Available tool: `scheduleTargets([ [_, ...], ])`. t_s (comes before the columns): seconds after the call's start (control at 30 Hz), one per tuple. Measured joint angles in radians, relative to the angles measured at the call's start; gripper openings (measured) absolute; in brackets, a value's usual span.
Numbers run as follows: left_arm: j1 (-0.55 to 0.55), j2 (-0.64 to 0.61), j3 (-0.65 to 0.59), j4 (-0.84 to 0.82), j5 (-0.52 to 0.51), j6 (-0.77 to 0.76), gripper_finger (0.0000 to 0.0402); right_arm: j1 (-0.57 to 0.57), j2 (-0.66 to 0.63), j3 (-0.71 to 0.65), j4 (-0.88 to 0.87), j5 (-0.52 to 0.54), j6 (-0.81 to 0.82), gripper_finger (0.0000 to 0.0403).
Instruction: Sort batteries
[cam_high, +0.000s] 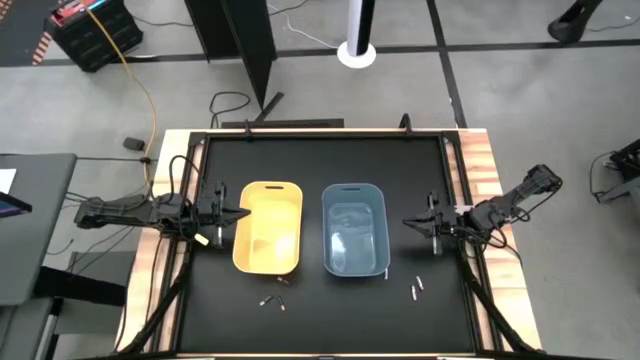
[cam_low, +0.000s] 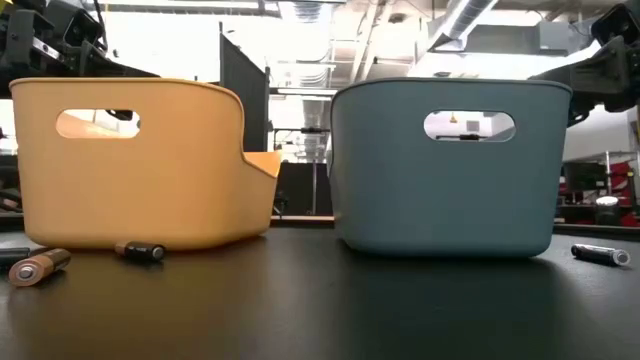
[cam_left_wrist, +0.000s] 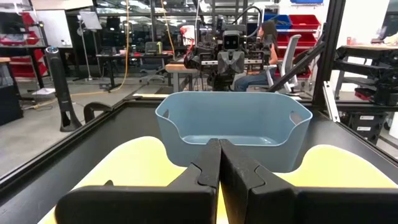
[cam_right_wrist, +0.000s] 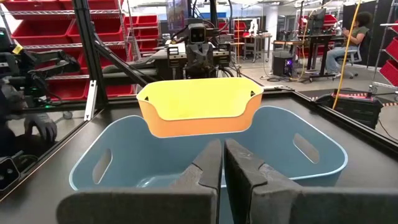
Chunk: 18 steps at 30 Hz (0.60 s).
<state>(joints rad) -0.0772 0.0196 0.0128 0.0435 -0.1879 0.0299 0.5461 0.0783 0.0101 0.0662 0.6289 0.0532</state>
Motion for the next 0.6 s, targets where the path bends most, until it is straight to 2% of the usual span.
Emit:
scheduleTargets([
  [0.4, 0.0, 0.0, 0.0, 0.0, 0.0, 0.0, 0.0, 0.0, 0.0, 0.0, 0.0, 0.0, -0.002, 0.0038],
  [0.6, 0.0, 0.0, 0.0, 0.0, 0.0, 0.0, 0.0, -0.019, 0.0, 0.0, 0.033, 0.0, -0.324, 0.0038],
])
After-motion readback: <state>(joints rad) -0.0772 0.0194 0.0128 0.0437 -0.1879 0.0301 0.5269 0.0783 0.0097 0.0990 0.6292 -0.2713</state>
